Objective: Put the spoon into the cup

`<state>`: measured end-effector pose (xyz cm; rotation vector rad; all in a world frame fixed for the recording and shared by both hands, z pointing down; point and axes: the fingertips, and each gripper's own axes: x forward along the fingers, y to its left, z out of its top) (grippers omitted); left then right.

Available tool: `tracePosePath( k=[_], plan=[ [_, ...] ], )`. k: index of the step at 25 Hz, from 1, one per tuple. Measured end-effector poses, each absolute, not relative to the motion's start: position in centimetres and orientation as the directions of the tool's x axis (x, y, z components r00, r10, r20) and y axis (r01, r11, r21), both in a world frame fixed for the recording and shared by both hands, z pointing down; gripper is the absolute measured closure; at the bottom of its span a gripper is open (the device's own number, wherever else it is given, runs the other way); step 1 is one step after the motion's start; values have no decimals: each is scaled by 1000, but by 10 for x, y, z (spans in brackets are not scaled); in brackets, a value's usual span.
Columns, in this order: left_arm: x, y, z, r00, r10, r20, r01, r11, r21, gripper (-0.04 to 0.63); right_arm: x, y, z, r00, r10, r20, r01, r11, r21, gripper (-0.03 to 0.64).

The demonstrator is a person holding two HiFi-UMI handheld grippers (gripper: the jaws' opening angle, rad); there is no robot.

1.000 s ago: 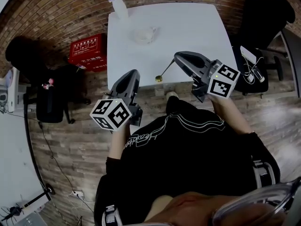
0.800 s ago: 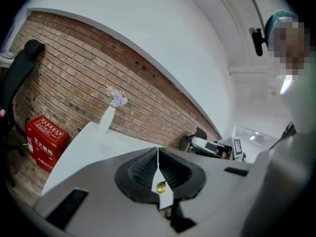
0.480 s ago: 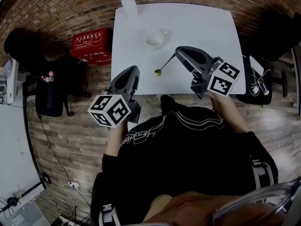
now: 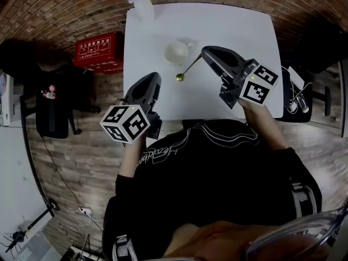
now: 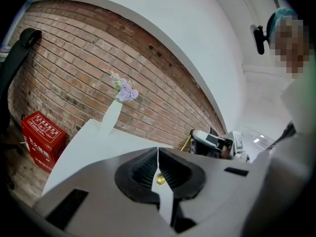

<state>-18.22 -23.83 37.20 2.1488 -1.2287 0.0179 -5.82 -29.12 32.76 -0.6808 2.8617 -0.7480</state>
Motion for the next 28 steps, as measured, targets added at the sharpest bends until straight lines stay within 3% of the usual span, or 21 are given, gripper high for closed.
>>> tracePosePath(
  k=[28],
  plan=[
    [-183, -294, 439, 555, -727, 404, -765, -256, 591, 588, -69, -398, 408, -849, -523, 69, -473, 697, -538, 618]
  ],
)
